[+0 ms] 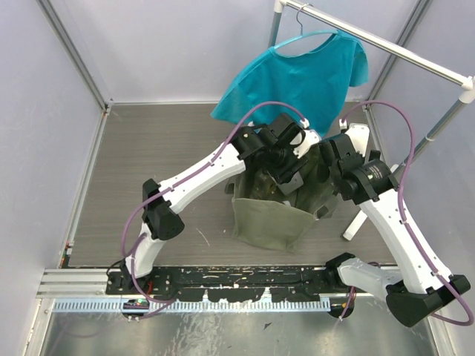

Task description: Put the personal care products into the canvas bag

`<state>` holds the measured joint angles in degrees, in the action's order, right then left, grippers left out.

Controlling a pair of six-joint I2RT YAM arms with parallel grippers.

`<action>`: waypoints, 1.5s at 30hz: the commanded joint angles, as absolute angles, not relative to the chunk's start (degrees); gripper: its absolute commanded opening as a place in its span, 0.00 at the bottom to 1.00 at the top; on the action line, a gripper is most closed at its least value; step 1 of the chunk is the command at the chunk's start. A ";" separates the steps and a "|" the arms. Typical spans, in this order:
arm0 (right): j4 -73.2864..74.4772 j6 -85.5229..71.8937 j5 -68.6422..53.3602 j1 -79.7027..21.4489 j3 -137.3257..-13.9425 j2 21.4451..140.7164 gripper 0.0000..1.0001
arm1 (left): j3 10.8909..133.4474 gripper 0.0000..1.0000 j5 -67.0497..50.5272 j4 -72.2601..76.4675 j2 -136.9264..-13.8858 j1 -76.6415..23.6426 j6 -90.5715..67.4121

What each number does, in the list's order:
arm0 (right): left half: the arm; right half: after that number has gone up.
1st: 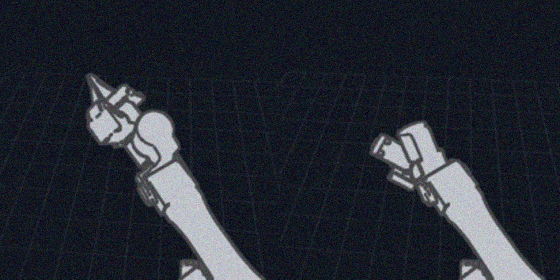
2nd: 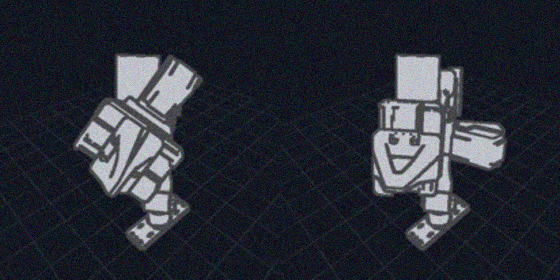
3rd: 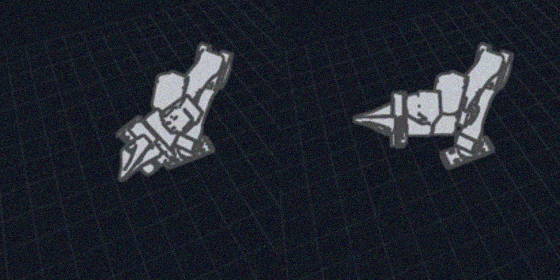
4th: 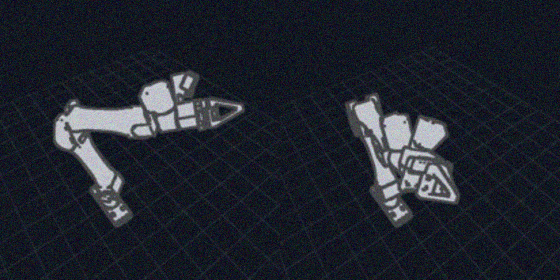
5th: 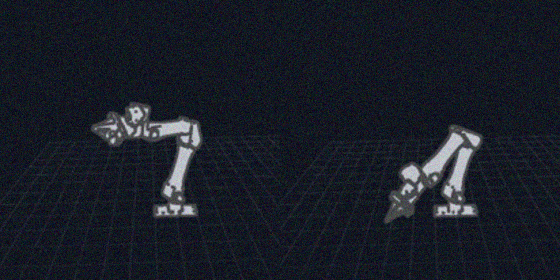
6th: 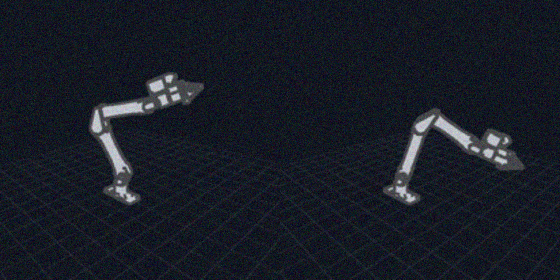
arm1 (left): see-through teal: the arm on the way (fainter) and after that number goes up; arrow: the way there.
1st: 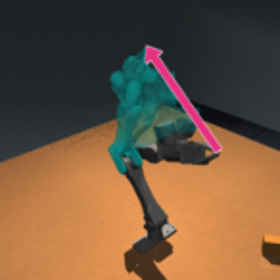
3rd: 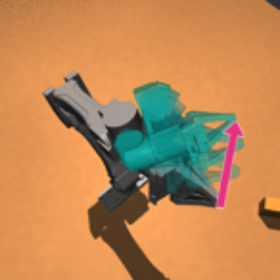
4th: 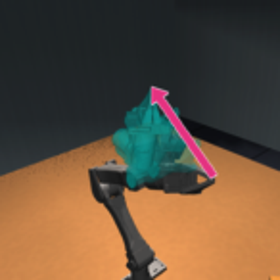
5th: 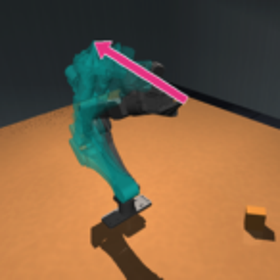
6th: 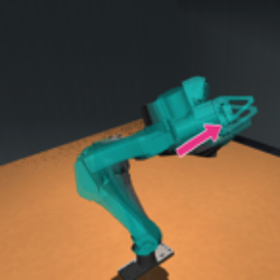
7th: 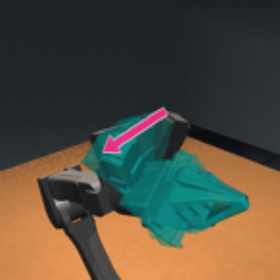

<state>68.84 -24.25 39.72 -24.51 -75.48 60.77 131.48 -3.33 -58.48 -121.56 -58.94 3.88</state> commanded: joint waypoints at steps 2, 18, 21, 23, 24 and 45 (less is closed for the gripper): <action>67.76 -25.99 41.01 -24.09 -74.96 58.59 1.00 | 139.38 0.00 -0.44 -59.26 -123.76 -59.32 4.56; 68.38 -27.07 40.28 -24.04 -72.47 57.89 1.00 | 142.26 0.09 2.73 -64.71 -128.79 -60.09 4.22; 68.21 -27.07 40.36 -23.99 -72.51 58.19 1.00 | 142.42 0.20 3.76 -65.72 -129.37 -60.51 4.39; 68.08 -26.97 40.34 -23.92 -72.56 58.35 1.00 | 142.32 0.26 4.21 -66.22 -129.54 -60.56 4.35; 68.03 -26.95 40.40 -23.91 -72.58 58.37 1.00 | 142.22 0.29 4.28 -66.40 -129.71 -60.60 4.27; 66.97 -26.29 40.53 -23.74 -72.11 58.53 1.00 | 142.02 0.98 0.96 -61.45 -125.36 -60.55 0.44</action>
<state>68.55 -26.11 39.20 -24.21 -72.29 58.98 139.72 0.93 -64.73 -129.91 -60.62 1.39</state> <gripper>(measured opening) 0.999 0.979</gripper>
